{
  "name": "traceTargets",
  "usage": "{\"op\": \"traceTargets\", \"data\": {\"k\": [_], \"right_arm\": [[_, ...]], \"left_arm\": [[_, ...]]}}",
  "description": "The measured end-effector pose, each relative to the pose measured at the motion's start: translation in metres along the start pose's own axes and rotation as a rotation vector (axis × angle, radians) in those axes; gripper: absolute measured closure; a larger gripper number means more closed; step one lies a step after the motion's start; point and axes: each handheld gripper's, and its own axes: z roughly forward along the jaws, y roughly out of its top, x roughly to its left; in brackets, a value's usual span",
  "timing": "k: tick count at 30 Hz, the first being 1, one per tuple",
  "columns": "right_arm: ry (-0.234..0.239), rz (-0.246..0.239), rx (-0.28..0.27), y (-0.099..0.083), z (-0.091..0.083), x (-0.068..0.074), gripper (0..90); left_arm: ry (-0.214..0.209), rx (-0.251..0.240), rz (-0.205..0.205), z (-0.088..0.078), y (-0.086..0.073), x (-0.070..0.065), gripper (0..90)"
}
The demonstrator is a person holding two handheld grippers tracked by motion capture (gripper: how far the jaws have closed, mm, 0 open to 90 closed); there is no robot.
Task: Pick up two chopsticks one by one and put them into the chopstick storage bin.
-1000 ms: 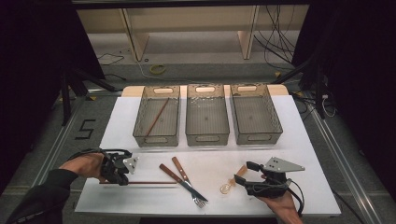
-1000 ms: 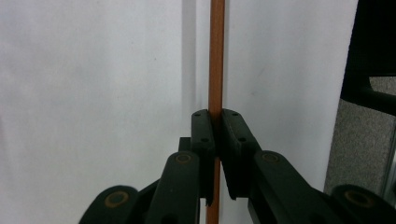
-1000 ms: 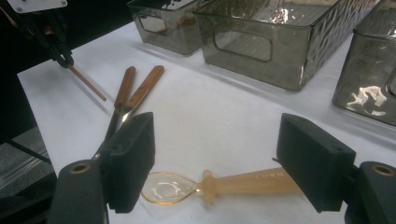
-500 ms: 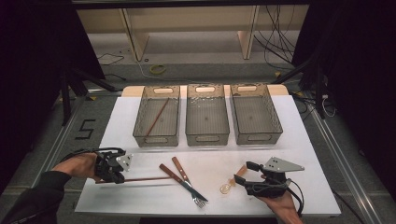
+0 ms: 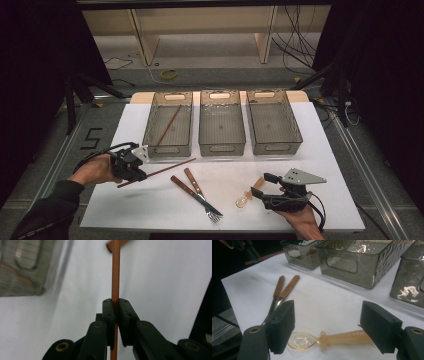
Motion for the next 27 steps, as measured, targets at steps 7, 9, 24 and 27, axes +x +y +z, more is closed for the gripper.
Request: {"op": "traceTargets", "data": {"k": [7, 9, 24, 27], "right_arm": [[0.000, -0.001, 0.000, 0.000, 0.000, 0.000, 29.0], [0.001, -0.001, 0.000, 0.000, 0.000, 0.000, 29.0], [0.003, -0.002, -0.002, 0.000, 0.000, 0.000, 28.9], [0.003, -0.001, -0.003, 0.000, -0.001, 0.000, 28.9]], "left_arm": [[0.065, -0.107, -0.130, -0.013, 0.016, 0.012, 83.5], [0.071, -0.140, -0.167, -0.016, 0.020, 0.017, 83.5], [0.102, -0.262, -0.361, -0.028, 0.052, 0.060, 83.4], [0.107, -0.282, -0.390, -0.029, 0.057, 0.069, 83.5]]}}
